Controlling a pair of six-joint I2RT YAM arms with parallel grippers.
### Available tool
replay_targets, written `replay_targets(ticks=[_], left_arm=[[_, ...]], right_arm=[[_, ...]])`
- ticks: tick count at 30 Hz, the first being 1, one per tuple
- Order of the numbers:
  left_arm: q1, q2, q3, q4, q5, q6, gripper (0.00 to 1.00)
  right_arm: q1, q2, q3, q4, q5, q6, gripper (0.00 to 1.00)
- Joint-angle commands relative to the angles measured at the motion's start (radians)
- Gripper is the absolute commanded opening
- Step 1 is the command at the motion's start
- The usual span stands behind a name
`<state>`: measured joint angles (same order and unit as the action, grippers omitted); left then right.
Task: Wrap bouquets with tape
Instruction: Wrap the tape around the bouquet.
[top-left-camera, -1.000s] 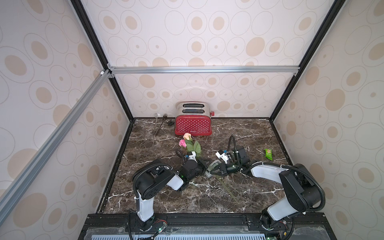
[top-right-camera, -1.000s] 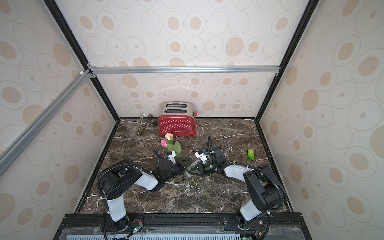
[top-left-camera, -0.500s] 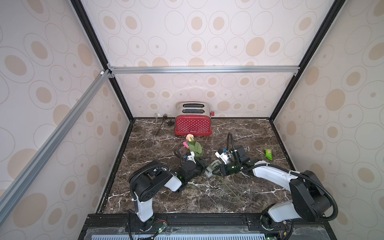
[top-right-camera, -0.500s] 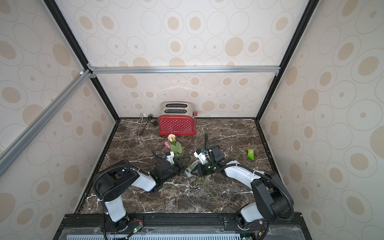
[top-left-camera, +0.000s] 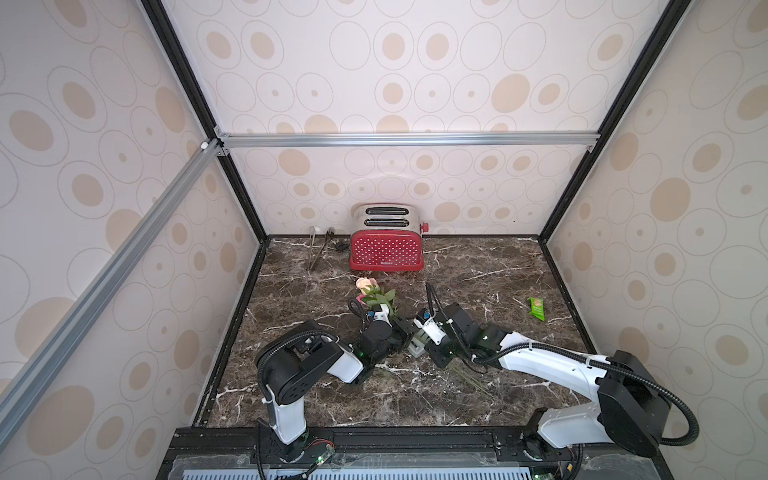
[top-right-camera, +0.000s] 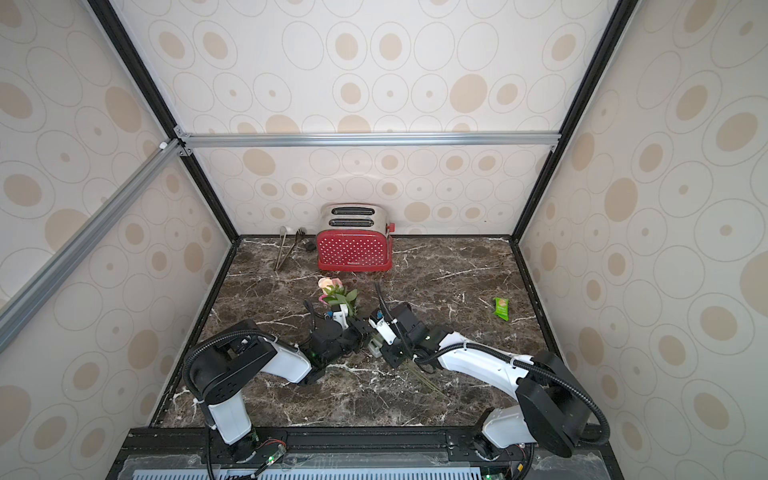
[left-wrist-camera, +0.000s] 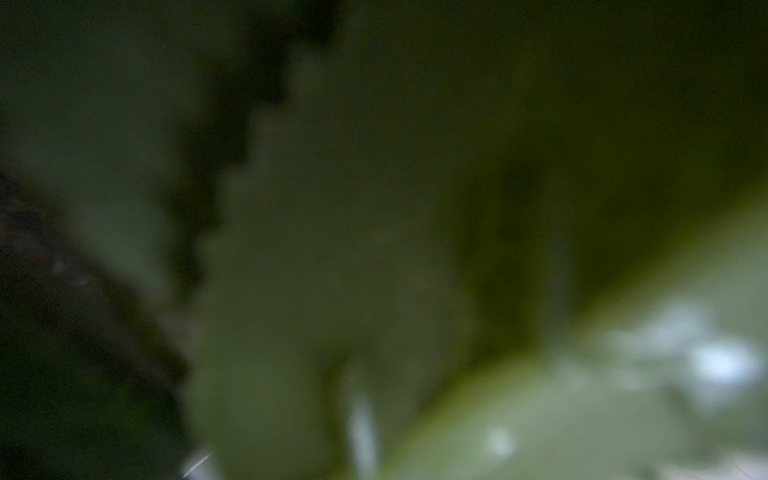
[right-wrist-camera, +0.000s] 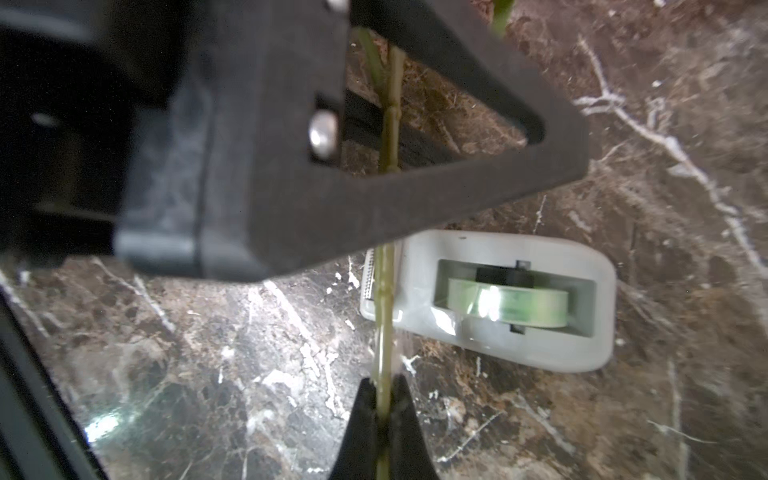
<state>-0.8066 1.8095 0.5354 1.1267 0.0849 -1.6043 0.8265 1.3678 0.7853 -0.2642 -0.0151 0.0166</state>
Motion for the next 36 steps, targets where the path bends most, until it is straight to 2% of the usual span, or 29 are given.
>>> replay_targets(ticks=[1,6,9,12,14,15,16,18,20,22,25,30,33,36], left_arm=[[0.009,-0.019,0.029,-0.008,0.004,-0.021,0.41],[0.009,-0.005,0.044,-0.026,0.022,-0.047,0.35],[0.009,-0.007,0.040,-0.029,0.021,-0.054,0.31],[0.008,-0.006,0.038,-0.028,0.021,-0.054,0.20],[0.009,-0.005,0.041,-0.029,0.024,-0.054,0.04],[0.009,-0.002,0.041,-0.027,0.024,-0.054,0.00],[0.009,-0.001,0.041,-0.026,0.023,-0.052,0.00],[0.009,-0.001,0.040,-0.022,0.021,-0.047,0.00],[0.009,-0.003,0.036,-0.017,0.017,-0.039,0.00],[0.012,-0.008,0.034,-0.010,0.016,-0.023,0.00],[0.018,-0.019,0.033,-0.020,0.013,0.002,0.00],[0.020,-0.038,0.023,-0.019,0.005,0.039,0.00],[0.020,-0.039,0.024,-0.009,0.008,0.056,0.00],[0.020,-0.032,0.026,0.001,0.012,0.056,0.00]], right_arm=[[0.059,-0.034,-0.007,0.051,0.203,-0.097,0.00],[0.138,-0.007,-0.009,0.086,0.357,-0.157,0.00],[0.158,0.006,-0.015,0.109,0.393,-0.174,0.00],[0.171,0.010,-0.025,0.128,0.428,-0.180,0.00],[0.173,0.007,-0.026,0.128,0.422,-0.171,0.00],[0.174,0.006,-0.022,0.124,0.418,-0.161,0.00],[0.174,0.004,-0.020,0.123,0.415,-0.145,0.07],[0.172,-0.005,-0.011,0.108,0.402,-0.108,0.25],[0.167,-0.021,0.003,0.076,0.365,-0.065,0.37],[0.146,-0.048,0.010,0.044,0.308,0.007,0.54],[0.067,-0.101,0.004,0.015,0.105,0.106,0.62],[-0.112,-0.156,-0.040,0.061,-0.276,0.281,0.64],[-0.193,-0.139,-0.058,0.104,-0.446,0.366,0.63],[-0.238,-0.097,-0.073,0.160,-0.565,0.428,0.62]])
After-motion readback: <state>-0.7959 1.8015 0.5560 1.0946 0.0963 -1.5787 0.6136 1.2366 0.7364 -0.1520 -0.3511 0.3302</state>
